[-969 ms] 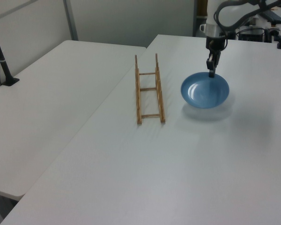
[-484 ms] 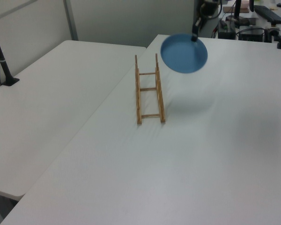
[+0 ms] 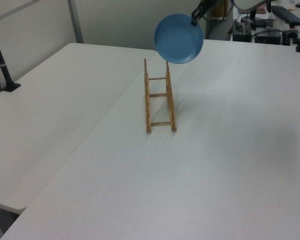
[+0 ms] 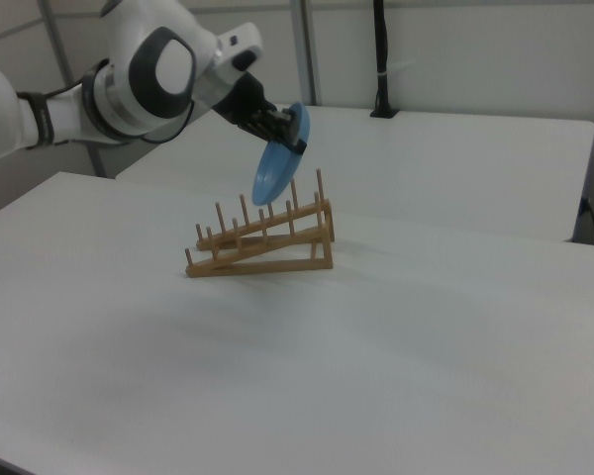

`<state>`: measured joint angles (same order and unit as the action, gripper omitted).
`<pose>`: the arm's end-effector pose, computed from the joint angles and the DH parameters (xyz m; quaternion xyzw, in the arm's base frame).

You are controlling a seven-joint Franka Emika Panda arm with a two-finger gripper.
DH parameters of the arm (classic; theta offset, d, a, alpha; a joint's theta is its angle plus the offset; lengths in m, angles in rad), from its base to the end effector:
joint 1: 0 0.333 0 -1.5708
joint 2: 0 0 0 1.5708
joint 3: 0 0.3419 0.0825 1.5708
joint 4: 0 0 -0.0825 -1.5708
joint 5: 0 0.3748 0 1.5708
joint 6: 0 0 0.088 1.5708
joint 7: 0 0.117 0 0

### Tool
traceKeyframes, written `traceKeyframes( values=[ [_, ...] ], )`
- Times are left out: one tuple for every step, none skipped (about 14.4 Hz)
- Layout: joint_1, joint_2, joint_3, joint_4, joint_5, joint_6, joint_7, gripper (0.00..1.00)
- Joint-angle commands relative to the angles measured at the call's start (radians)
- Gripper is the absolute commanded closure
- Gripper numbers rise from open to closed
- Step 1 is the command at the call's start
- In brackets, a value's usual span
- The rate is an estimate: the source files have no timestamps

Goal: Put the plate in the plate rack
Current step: 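Carry the upright plate over the wooden rack and lower it between pegs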

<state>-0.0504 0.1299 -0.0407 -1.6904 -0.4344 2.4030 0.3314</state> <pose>0.6447 -0.0630 0.6008 0.9375 -0.0867 0.3007 0.1522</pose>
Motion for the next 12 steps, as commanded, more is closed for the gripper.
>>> traceKeyframes(
  values=[
    [0.069,0.022,0.015,-0.003,-0.292,0.036,0.347,1.00],
    [0.075,0.025,0.027,-0.006,-0.373,0.036,0.448,1.00],
    [0.079,0.030,0.044,-0.009,-0.461,0.034,0.539,1.00],
    [0.084,0.043,0.057,-0.014,-0.548,0.031,0.622,1.00],
    [0.084,0.054,0.067,-0.023,-0.635,0.028,0.705,1.00],
    [0.084,0.069,0.079,-0.023,-0.718,0.025,0.777,1.00],
    [0.084,0.085,0.085,-0.023,-0.784,0.024,0.831,1.00],
    [0.086,0.100,0.085,-0.023,-0.831,0.022,0.868,1.00],
    [0.090,0.112,0.085,-0.023,-0.854,0.021,0.888,1.00],
    [0.102,0.117,0.085,-0.025,-0.862,0.012,0.893,1.00],
    [0.110,0.132,0.085,-0.025,-0.871,-0.011,0.894,1.00],
    [0.112,0.140,0.085,-0.025,-0.883,-0.028,0.896,1.00]
  ],
)
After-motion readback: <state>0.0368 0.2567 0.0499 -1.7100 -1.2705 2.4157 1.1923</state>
